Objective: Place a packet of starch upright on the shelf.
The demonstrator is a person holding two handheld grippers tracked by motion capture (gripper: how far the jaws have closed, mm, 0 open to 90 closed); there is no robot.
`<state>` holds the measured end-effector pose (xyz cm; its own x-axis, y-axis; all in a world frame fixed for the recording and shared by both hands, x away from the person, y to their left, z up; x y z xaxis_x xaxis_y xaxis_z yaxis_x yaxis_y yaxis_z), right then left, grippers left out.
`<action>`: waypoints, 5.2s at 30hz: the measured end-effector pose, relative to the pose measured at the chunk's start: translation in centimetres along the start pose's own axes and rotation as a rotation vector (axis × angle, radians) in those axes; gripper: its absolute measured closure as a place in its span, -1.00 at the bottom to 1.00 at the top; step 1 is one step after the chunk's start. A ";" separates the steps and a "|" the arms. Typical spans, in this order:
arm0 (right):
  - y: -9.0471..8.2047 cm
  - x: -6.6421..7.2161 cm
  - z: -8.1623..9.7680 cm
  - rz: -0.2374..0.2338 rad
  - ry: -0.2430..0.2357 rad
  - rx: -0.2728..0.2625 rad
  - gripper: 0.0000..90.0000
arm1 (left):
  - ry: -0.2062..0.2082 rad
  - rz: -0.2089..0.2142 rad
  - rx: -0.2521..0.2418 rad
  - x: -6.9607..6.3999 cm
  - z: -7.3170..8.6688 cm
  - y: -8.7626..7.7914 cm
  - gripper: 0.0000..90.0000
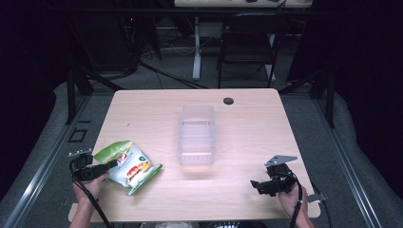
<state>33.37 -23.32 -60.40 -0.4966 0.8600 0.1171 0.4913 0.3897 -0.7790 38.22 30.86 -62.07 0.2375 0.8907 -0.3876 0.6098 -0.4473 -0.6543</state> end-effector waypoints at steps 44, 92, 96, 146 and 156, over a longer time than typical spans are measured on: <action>-0.3 0.2 0.2 -0.019 -0.020 0.015 -0.67 | 0.140 0.018 -0.133 -3.3 -2.0 -2.2 0.99; 0.0 0.0 0.5 -0.015 -0.010 0.040 -0.67 | 0.470 0.285 -0.156 -10.5 -4.4 -6.0 1.00; -0.1 -0.1 0.4 -0.005 -0.006 0.035 -0.67 | 0.487 0.275 -0.154 -11.0 -4.6 -6.2 1.00; 0.1 0.3 0.5 0.005 -0.025 0.062 -0.67 | 0.600 0.276 -0.156 -15.3 -11.7 -6.6 1.00; -0.2 0.3 0.3 0.001 -0.041 0.048 -0.67 | 0.616 0.282 -0.178 -16.7 -13.7 -6.6 1.00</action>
<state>32.91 -23.24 -60.42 -0.5253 0.8459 0.0918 0.4572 0.3716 -0.8080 40.61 20.07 -42.45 0.7578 0.6503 -0.0541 0.5642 -0.6945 -0.4464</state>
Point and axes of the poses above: each handheld gripper's, and its own axes: y roughly forward along the jaws, z roughly out of its underside, x roughly to its left, the point moved 8 cm from there along y, roughly forward along the jaws, and after that the axes turned 6 degrees about y, right-handed, at the moved point
